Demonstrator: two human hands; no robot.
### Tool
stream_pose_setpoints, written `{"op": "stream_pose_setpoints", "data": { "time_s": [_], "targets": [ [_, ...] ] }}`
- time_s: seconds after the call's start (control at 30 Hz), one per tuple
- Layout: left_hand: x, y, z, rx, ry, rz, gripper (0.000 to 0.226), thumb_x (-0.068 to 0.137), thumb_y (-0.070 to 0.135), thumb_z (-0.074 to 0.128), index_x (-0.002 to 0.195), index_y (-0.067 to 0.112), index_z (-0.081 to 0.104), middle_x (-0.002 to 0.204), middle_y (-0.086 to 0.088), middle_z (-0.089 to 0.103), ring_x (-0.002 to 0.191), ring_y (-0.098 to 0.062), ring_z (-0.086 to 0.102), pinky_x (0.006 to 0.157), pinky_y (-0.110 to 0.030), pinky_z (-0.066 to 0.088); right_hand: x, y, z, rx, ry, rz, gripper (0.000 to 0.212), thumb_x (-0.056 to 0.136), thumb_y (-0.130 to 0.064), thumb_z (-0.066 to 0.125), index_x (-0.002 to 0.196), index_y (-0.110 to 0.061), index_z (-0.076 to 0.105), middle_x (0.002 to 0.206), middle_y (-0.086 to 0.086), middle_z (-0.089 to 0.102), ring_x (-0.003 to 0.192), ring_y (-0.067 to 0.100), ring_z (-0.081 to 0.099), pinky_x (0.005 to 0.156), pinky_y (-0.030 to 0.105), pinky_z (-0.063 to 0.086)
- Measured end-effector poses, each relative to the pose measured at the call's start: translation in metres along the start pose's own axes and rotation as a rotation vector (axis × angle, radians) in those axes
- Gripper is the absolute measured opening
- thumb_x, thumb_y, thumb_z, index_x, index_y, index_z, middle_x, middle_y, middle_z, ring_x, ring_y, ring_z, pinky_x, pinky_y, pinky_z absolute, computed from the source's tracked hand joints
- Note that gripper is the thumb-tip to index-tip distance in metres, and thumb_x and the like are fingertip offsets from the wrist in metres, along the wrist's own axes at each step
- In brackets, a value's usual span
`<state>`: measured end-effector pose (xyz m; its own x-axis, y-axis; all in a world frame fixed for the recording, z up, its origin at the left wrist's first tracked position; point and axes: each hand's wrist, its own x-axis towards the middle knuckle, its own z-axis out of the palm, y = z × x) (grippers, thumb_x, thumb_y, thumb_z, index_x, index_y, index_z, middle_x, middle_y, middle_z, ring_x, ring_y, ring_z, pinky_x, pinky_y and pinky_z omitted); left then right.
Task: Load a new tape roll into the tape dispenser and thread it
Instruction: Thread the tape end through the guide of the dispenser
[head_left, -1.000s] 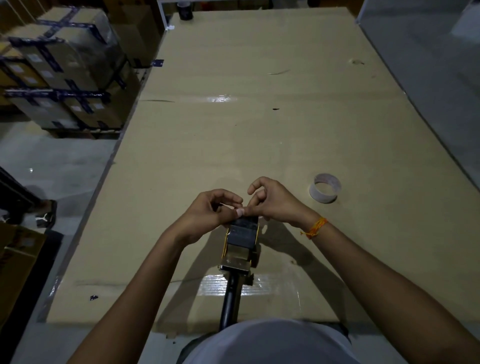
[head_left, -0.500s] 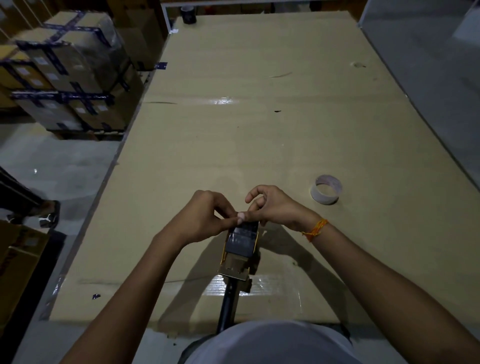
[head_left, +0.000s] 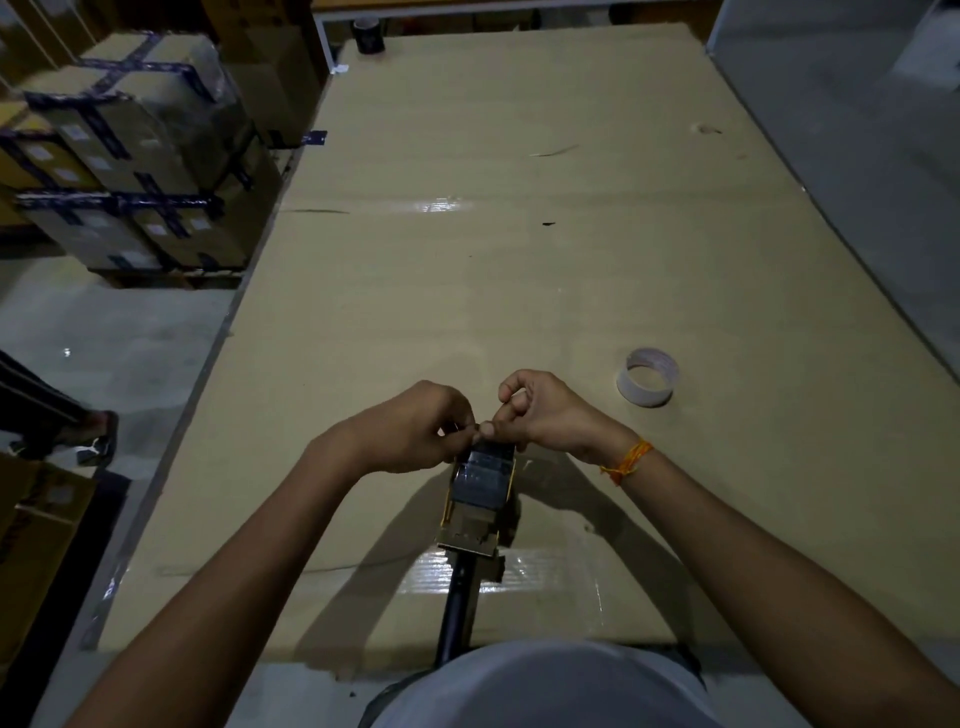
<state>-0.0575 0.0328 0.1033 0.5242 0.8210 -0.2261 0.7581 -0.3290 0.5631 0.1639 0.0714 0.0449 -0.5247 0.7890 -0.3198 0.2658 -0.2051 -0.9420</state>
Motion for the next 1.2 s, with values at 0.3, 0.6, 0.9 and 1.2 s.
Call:
{"op": "stream_pose_setpoints", "data": {
  "time_s": [0.3,0.6,0.9,1.2],
  "targets": [
    [-0.007,-0.01,0.009,-0.24,0.107,-0.102,0.015,0.102,0.024,0.073,0.097,0.011,0.078,0.086,-0.003,0.081,0.075,-0.012,0.081,0.076,-0.045,0.067,-0.001,-0.002,0.0,-0.003,0.016,0.035,0.047,0.083,-0.006,0.089,0.11,-0.007,0.05,0.072,0.003,0.075,0.06,0.01,0.068,0.053,0.024,0.053],
    [0.001,-0.008,-0.012,-0.269,0.007,-0.132,0.009,0.087,0.026,0.09,0.09,0.018,0.088,0.079,-0.001,0.084,0.076,-0.018,0.082,0.082,-0.042,0.069,0.006,0.002,-0.002,0.006,0.011,0.032,0.043,0.084,-0.008,0.089,0.105,-0.012,0.051,0.076,0.007,0.076,0.058,0.011,0.067,0.054,0.029,0.052],
    [0.014,-0.004,-0.019,-0.178,-0.075,-0.124,0.009,0.092,0.02,0.086,0.091,0.011,0.087,0.079,-0.003,0.084,0.074,-0.014,0.082,0.071,-0.02,0.064,0.005,-0.001,-0.003,0.001,0.007,0.032,0.045,0.083,-0.007,0.089,0.106,-0.012,0.05,0.08,0.011,0.076,0.061,0.015,0.067,0.054,0.029,0.052],
    [0.016,-0.01,-0.017,-0.284,-0.115,-0.157,0.011,0.095,0.018,0.083,0.095,0.007,0.085,0.086,-0.01,0.084,0.079,-0.02,0.083,0.08,-0.036,0.069,0.004,-0.001,-0.002,-0.005,0.02,0.026,0.045,0.082,-0.004,0.089,0.104,-0.011,0.051,0.079,0.013,0.075,0.062,0.02,0.065,0.054,0.029,0.053]
  ]
}}
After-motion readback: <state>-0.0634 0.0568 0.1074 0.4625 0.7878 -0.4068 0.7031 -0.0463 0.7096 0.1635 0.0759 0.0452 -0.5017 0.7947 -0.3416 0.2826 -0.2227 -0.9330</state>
